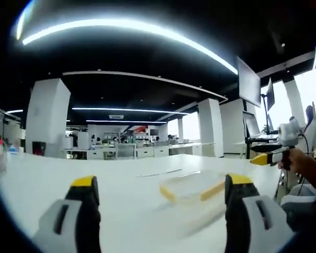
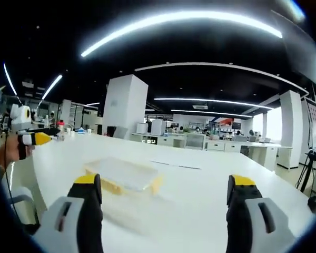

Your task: Snap each plastic latch of the storage box into its locked position after aligning the lid with the box until every specified latch is closed and the lid sits flush.

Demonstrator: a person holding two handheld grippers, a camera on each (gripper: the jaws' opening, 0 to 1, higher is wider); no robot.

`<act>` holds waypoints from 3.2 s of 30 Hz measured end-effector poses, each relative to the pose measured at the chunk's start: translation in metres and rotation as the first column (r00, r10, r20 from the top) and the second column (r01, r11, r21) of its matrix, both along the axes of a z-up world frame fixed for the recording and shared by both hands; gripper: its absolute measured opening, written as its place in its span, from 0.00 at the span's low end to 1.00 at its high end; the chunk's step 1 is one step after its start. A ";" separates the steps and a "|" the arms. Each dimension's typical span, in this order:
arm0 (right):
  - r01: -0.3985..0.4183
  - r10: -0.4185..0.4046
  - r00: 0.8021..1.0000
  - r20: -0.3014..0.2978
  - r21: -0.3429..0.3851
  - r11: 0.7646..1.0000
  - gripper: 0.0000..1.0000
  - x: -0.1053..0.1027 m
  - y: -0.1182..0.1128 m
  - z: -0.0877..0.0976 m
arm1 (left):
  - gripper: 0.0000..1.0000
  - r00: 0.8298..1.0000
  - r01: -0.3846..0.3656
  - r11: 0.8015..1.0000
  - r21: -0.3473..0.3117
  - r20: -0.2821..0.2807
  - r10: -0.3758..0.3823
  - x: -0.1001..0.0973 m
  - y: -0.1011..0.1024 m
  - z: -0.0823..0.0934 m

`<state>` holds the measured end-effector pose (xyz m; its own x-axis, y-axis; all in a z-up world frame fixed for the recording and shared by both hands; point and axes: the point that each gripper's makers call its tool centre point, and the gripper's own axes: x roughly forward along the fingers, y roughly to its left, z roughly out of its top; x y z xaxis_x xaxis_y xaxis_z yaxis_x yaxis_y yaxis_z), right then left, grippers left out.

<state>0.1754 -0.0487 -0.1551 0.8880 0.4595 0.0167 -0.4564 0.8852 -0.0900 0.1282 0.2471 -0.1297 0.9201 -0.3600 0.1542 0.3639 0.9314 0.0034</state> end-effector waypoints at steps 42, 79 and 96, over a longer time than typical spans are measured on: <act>0.112 -0.112 0.993 0.030 0.002 0.994 0.98 -0.045 -0.026 0.011 | 0.98 0.995 -0.098 0.995 0.007 -0.004 0.098 -0.052 -0.004 0.003; 0.109 -0.109 0.994 -0.010 -0.004 0.994 1.00 -0.032 -0.022 0.008 | 0.99 0.989 -0.140 0.990 -0.009 -0.044 0.139 -0.044 0.021 0.004; 0.096 -0.096 0.995 -0.018 -0.010 0.995 1.00 -0.033 -0.025 0.006 | 0.99 0.991 -0.112 0.994 -0.007 -0.075 0.111 -0.042 0.015 -0.003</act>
<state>0.1424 -0.0736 -0.1487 0.9281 0.3722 -0.0043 -0.3711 0.9241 -0.0909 0.0859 0.2621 -0.1325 0.9635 -0.2528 0.0877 0.2562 0.9661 -0.0306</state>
